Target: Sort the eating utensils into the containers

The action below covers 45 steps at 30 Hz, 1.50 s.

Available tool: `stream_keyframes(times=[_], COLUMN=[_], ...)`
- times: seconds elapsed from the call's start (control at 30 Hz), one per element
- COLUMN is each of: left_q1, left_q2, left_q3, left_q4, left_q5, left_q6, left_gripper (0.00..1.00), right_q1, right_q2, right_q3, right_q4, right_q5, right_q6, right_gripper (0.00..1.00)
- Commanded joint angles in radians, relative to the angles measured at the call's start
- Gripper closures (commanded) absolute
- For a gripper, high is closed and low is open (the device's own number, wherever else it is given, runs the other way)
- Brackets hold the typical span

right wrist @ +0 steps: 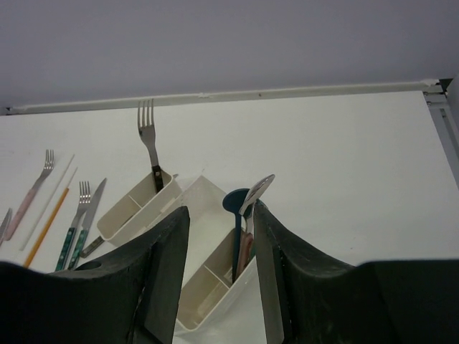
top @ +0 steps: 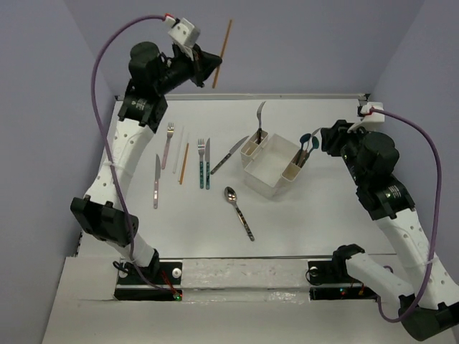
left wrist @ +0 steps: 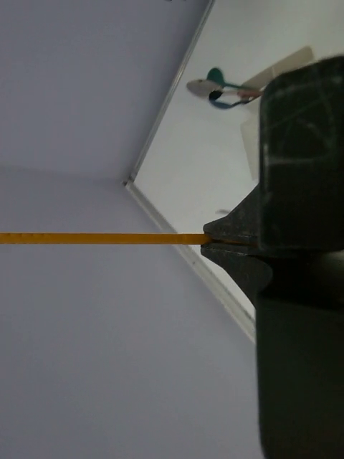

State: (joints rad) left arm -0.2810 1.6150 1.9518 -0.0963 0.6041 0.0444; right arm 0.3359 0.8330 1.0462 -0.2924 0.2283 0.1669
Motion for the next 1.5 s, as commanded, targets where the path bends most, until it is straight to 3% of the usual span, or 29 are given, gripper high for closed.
stream_keyframes(times=[0.0, 0.13, 0.2, 0.37, 0.63, 1.47], left_q1=[-0.09, -0.141, -0.15, -0.19, -0.219, -0.199], left_q2=[-0.053, -0.082, -0.093, -0.064, 0.003, 0.263], left_q3=[-0.344, -0.563, -0.712, -0.853, -0.939, -0.985], left_q4=[0.573, 0.855, 1.078, 1.242, 1.331, 1.469], left_q5=[0.092, 0.114, 0.132, 0.111, 0.115, 0.117], left_q6=[-0.216, -0.345, -0.391, -0.365, -0.296, -0.241], left_gripper=[1.0, 1.0, 1.0, 1.0, 1.0, 1.0], right_q1=[0.009, 0.009, 0.009, 0.009, 0.009, 0.009], right_q2=[-0.012, -0.061, -0.083, -0.141, -0.193, -0.195], right_q3=[0.034, 0.032, 0.032, 0.026, 0.026, 0.11], right_q4=[0.059, 0.033, 0.018, -0.047, -0.129, -0.31], right_q5=[-0.033, 0.006, 0.031, 0.085, 0.135, 0.175], right_q6=[0.028, 0.022, 0.019, 0.036, 0.048, 0.089], right_gripper=[0.53, 0.54, 0.54, 0.54, 0.54, 0.55])
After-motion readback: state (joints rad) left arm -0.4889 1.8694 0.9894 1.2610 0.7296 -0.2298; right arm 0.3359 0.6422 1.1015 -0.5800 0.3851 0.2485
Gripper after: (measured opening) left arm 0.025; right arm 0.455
